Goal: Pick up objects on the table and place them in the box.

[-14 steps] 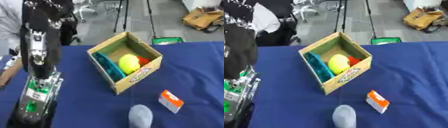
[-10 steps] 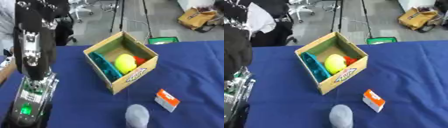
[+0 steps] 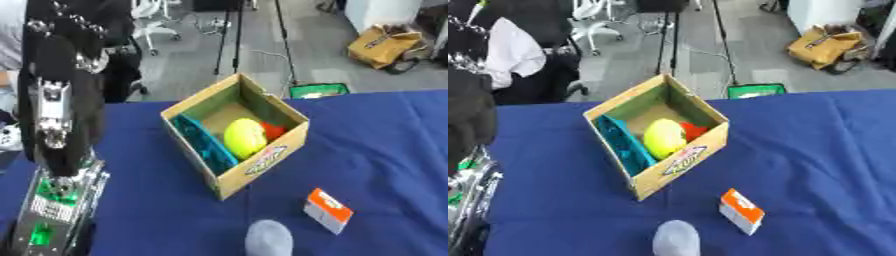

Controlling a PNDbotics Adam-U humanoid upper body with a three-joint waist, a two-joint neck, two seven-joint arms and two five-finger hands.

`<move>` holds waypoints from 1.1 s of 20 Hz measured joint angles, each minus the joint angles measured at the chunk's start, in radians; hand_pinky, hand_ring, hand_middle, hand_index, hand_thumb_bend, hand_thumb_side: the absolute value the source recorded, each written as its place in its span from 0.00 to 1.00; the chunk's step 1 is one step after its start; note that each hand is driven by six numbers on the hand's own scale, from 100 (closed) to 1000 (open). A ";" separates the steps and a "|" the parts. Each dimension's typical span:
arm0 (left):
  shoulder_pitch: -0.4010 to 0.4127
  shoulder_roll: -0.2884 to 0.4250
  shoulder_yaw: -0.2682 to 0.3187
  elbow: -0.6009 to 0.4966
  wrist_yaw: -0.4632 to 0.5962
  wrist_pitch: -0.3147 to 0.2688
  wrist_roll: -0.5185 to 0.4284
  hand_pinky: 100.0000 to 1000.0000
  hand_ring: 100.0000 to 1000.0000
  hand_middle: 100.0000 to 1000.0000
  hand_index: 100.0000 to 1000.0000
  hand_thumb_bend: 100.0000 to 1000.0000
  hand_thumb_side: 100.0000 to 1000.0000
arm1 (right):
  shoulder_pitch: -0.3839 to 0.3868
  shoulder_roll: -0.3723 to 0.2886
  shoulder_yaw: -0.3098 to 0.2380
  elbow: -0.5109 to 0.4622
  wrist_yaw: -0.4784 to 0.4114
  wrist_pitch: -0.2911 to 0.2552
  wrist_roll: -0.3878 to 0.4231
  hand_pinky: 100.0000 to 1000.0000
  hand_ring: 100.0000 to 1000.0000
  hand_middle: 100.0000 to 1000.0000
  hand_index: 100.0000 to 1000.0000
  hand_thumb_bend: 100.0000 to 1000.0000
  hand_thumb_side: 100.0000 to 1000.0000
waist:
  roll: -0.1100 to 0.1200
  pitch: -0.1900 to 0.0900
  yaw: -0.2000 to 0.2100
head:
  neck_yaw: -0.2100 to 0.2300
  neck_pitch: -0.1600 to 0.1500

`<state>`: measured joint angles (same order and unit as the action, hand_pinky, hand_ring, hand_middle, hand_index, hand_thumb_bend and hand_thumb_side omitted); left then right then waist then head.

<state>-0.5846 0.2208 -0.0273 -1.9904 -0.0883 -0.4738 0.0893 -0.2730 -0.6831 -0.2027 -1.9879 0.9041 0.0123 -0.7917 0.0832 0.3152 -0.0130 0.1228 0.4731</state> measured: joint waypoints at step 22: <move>0.014 0.013 -0.017 0.000 -0.023 0.013 -0.113 0.93 0.95 1.00 1.00 0.00 0.80 | -0.092 -0.211 0.226 0.000 -0.058 0.028 0.578 0.89 0.89 0.86 0.92 0.13 1.00 | -0.025 -0.020 -0.014 | -0.017 0.132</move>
<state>-0.5706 0.2343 -0.0439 -1.9904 -0.1113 -0.4611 -0.0236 -0.3654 -0.8941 0.0235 -1.9879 0.8456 0.0401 -0.2140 0.0581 0.2948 -0.0266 0.1060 0.6051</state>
